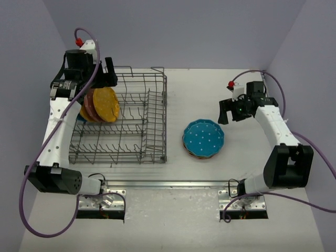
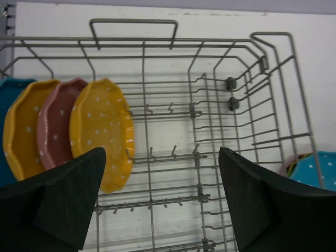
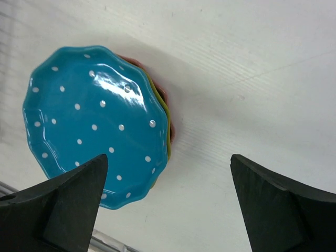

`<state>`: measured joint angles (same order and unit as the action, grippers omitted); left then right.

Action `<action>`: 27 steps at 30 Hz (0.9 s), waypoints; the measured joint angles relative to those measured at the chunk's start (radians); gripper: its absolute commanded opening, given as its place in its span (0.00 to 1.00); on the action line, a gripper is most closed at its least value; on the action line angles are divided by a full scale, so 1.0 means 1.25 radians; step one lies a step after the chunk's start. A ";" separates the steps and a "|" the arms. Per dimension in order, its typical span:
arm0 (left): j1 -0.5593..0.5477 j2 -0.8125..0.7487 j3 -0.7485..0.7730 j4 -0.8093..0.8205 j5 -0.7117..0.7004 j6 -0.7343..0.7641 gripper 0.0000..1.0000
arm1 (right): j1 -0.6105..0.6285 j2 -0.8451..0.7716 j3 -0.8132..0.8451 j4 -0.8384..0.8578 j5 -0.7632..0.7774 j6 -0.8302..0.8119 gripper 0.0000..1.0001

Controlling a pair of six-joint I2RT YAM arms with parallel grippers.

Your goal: Unload the plates from the dish rack

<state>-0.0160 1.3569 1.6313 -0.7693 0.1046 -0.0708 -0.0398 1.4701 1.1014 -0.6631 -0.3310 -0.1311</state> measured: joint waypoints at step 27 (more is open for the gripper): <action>0.050 0.264 -0.040 0.017 -0.214 0.045 0.88 | 0.018 -0.152 0.091 -0.034 -0.048 0.027 0.99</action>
<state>0.0460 1.6865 1.5814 -0.7475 -0.1629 -0.0142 -0.0170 1.2797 1.2148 -0.7057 -0.3905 -0.0971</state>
